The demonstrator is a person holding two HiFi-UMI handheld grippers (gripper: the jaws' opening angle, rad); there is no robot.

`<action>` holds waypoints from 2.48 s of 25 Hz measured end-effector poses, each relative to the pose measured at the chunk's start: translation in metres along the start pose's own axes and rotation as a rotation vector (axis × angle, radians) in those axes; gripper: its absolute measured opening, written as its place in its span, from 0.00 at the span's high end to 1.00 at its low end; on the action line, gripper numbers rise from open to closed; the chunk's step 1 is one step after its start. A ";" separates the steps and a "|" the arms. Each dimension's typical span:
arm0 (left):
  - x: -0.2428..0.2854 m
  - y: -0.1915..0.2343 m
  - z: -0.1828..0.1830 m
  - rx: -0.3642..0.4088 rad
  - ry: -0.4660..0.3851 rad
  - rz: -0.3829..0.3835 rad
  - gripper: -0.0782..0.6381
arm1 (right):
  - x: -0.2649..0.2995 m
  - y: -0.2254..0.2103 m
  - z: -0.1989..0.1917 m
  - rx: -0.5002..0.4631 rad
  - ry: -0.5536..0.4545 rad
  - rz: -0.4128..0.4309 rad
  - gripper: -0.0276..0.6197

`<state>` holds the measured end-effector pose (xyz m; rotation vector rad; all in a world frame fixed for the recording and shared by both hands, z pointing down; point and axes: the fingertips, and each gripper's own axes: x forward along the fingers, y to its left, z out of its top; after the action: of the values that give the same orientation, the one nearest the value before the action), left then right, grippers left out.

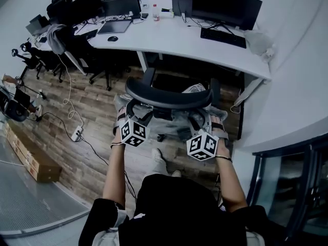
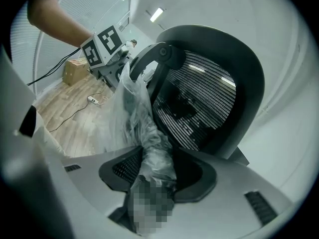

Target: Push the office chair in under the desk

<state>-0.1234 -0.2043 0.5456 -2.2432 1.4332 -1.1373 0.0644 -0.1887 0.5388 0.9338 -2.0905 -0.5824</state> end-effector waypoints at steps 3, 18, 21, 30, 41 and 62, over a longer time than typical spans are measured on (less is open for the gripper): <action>0.007 0.002 -0.001 0.003 0.001 0.000 0.39 | 0.007 -0.002 -0.001 -0.003 -0.003 -0.003 0.64; 0.062 0.042 0.002 0.032 -0.036 0.005 0.40 | 0.066 -0.037 0.000 0.004 0.021 -0.027 0.63; 0.075 0.054 0.004 0.038 -0.041 -0.003 0.39 | 0.079 -0.045 0.003 0.005 0.024 -0.034 0.63; 0.119 0.090 0.005 0.049 -0.050 -0.030 0.40 | 0.123 -0.071 0.009 0.035 0.064 -0.066 0.63; 0.168 0.122 0.015 0.080 -0.111 -0.065 0.43 | 0.170 -0.106 0.005 0.062 0.112 -0.132 0.63; 0.246 0.179 0.024 0.136 -0.159 -0.110 0.45 | 0.242 -0.156 0.011 0.119 0.185 -0.247 0.63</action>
<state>-0.1718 -0.5058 0.5448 -2.2832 1.1491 -1.0278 0.0145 -0.4727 0.5402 1.2774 -1.8736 -0.4792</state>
